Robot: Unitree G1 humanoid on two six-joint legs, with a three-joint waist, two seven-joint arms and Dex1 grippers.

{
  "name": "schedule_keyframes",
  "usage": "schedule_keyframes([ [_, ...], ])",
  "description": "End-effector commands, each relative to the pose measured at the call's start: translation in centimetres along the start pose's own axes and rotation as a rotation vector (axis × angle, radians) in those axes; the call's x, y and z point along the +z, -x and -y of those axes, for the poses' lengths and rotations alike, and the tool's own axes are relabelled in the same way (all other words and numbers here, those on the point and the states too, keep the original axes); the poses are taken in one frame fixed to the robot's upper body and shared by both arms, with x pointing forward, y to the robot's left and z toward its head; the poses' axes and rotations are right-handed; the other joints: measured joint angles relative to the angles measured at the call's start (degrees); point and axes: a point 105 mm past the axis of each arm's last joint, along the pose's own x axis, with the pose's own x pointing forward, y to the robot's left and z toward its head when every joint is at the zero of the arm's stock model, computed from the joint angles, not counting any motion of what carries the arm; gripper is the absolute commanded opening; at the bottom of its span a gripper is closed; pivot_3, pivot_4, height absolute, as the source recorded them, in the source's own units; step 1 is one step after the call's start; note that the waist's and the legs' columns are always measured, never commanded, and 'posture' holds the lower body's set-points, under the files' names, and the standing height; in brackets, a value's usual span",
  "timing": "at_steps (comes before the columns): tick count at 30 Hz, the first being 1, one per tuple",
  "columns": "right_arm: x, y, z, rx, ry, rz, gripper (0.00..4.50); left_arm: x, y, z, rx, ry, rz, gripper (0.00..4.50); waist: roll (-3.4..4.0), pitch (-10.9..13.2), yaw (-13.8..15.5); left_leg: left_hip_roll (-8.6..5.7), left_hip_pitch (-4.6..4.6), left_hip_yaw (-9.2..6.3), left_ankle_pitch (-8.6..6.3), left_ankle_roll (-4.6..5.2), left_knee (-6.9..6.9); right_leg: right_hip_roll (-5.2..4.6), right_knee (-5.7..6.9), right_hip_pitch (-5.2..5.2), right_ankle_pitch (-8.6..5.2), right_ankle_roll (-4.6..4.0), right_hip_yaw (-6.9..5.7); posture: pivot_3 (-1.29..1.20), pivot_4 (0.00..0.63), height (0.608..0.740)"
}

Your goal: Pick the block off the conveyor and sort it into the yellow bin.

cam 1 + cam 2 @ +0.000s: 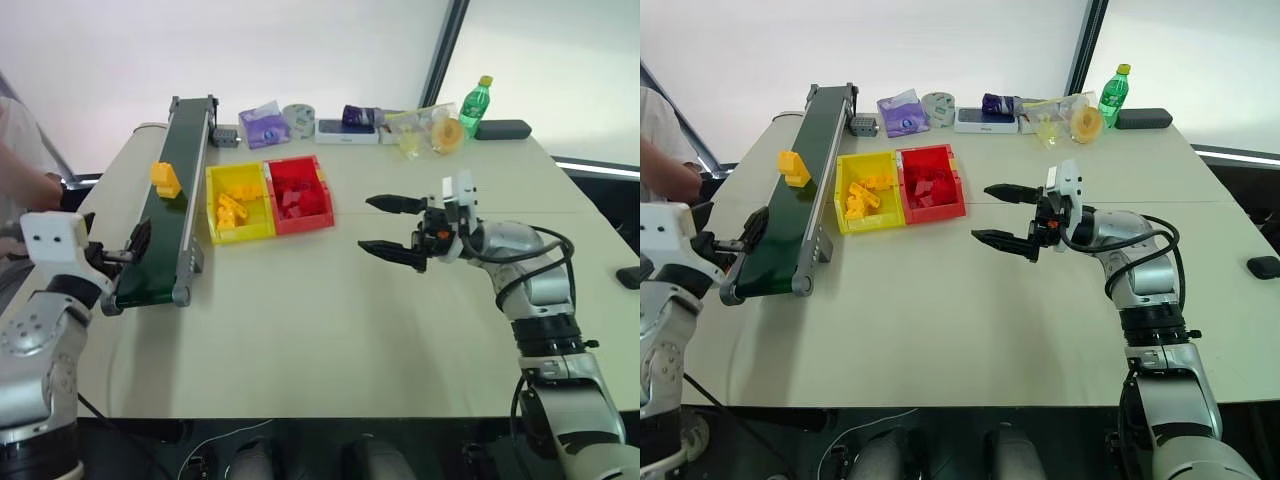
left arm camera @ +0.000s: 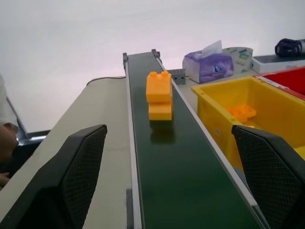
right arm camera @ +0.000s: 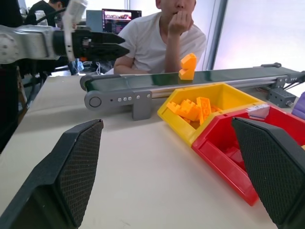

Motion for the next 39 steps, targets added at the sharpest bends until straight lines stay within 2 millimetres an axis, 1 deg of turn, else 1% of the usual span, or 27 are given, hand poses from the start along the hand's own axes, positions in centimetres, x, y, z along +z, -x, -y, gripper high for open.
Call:
schedule_keyframes([
  [1, 1.3, 0.0, 0.0, -0.008, 0.042, 0.033, 4.5, 0.2, -1.2, -0.1, -0.014, -0.018, -0.005, 4.43, 0.0, 0.0, -0.01, 0.0, 0.0, 0.0, 0.0, 0.0, 0.0, 0.0, 0.0, 0.0, 0.0, 0.0, 0.0, 0.0, 0.15, 0.74],
  [7, 1.4, 0.0, 0.0, -0.018, 0.052, 0.027, 4.5, -0.2, -3.1, 0.1, -0.034, -0.019, 0.0, 4.43, 0.0, 0.0, -0.02, 0.0, 0.0, 0.01, 0.0, 0.0, -0.01, 0.02, 0.0, -0.01, 0.0, 0.0, -0.01, 0.0, 0.15, 0.74],
  [10, 1.4, 0.3, -0.1, -0.033, 0.054, 0.02, 4.5, 0.0, -3.8, 0.3, -0.047, -0.015, 0.004, 4.43, 0.0, 0.0, -0.04, 0.0, 0.0, 0.02, 0.0, -0.01, -0.02, 0.02, 0.0, -0.02, 0.0, 0.0, -0.01, 0.0, 0.15, 0.74],
  [17, 1.3, 0.4, -0.1, -0.048, 0.056, 0.01, 4.5, -0.2, -4.8, 0.1, -0.052, -0.009, -0.011, 4.43, 0.0, 0.0, -0.03, -0.01, 0.0, 0.03, 0.0, -0.01, -0.01, 0.02, 0.0, -0.02, 0.0, 0.01, -0.01, 0.0, 0.15, 0.74],
  [21, 1.3, 0.5, 0.1, -0.059, 0.062, 0.01, 4.5, -1.0, -5.1, 0.4, -0.068, -0.002, -0.046, 4.43, 0.0, 0.0, -0.04, 0.0, -0.01, 0.03, 0.01, -0.01, -0.01, 0.03, 0.0, -0.03, 0.0, 0.01, -0.01, 0.0, 0.15, 0.74],
  [22, 1.3, 0.5, 0.2, -0.064, 0.064, 0.009, 4.5, -1.6, -5.1, 0.5, -0.066, 0.003, -0.071, 4.2, 0.0, 0.0, -0.04, 0.0, -0.01, 0.03, 0.01, -0.01, -0.01, 0.03, 0.0, -0.03, 0.0, 0.01, -0.01, 0.0, 0.15, 0.74],
  [24, 1.4, 0.6, 0.3, -0.068, 0.066, 0.01, 4.5, -2.1, -5.2, 1.1, -0.087, 0.063, -0.089, 3.56, 0.0, 0.0, -0.03, -0.01, -0.01, 0.04, 0.01, -0.01, -0.01, 0.02, 0.0, -0.03, 0.0, 0.01, -0.01, 0.0, 0.15, 0.74],
  [25, 1.4, 0.6, 0.3, -0.07, 0.067, 0.01, 4.5, -2.2, -5.3, 1.2, -0.089, 0.05, -0.095, 3.12, 0.0, 0.0, -0.03, -0.01, -0.01, 0.03, 0.01, -0.01, -0.01, 0.02, 0.0, -0.03, 0.0, 0.01, -0.01, 0.0, 0.15, 0.74],
  [27, 1.4, 0.7, 0.4, -0.076, 0.072, 0.009, 4.5, -1.9, -5.1, 1.2, -0.086, 0.038, -0.104, 2.03, 0.0, 0.0, 0.01, -0.01, -0.01, 0.03, 0.01, -0.01, 0.0, 0.02, 0.0, -0.03, 0.0, 0.01, -0.01, 0.0, 0.15, 0.74],
  [28, 1.4, 0.7, 0.5, -0.079, 0.074, 0.008, 4.5, -1.7, -5.1, 1.2, -0.084, 0.022, -0.106, 1.58, 0.0, 0.0, 0.0, -0.01, -0.01, 0.04, 0.01, -0.01, 0.0, 0.02, 0.0, -0.03, 0.0, 0.01, -0.01, 0.0, 0.15, 0.74],
  [29, 1.4, 0.7, 0.5, -0.081, 0.077, 0.007, 4.5, -1.2, -5.1, 1.2, -0.081, 0.02, -0.094, 1.34, 0.0, 0.0, -0.01, -0.01, -0.01, 0.04, 0.0, -0.01, 0.0, 0.02, 0.0, -0.03, 0.0, 0.01, -0.01, 0.0, 0.15, 0.74],
  [32, 1.4, 0.8, 0.6, -0.083, 0.08, 0.006, 4.5, 1.2, -5.7, 1.1, -0.041, 0.038, -0.014, 1.36, 0.0, 0.0, 0.06, -0.01, -0.01, 0.03, 0.01, -0.01, 0.0, 0.02, 0.01, -0.03, 0.0, 0.01, -0.01, 0.0, 0.15, 0.74],
  [34, 1.3, 0.7, 0.7, -0.085, 0.082, 0.006, 4.5, 2.5, -6.2, 1.7, -0.04, 0.041, 0.024, 1.36, 0.0, 0.0, 0.22, -0.01, -0.03, 0.02, 0.01, -0.01, 0.02, 0.02, 0.01, -0.03, 0.01, 0.02, -0.01, 0.0, 0.15, 0.74],
  [37, 1.3, 0.6, 0.8, -0.086, 0.088, 0.007, 4.5, 3.3, -7.0, 3.3, -0.091, 0.036, 0.036, 1.36, 0.0, 0.0, 0.2, -0.05, -0.03, 0.03, 0.0, 0.0, 0.03, 0.03, 0.01, -0.02, 0.01, 0.02, -0.01, 0.0, 0.15, 0.74],
  [39, 1.3, 0.6, 0.9, -0.087, 0.09, 0.008, 4.5, 3.6, -8.0, 4.1, -0.096, 0.067, 0.047, 1.36, 0.0, 0.0, 0.19, -0.05, -0.02, 0.03, 0.0, -0.01, 0.02, 0.04, 0.01, -0.02, 0.01, 0.02, -0.01, 0.0, 0.15, 0.74],
])
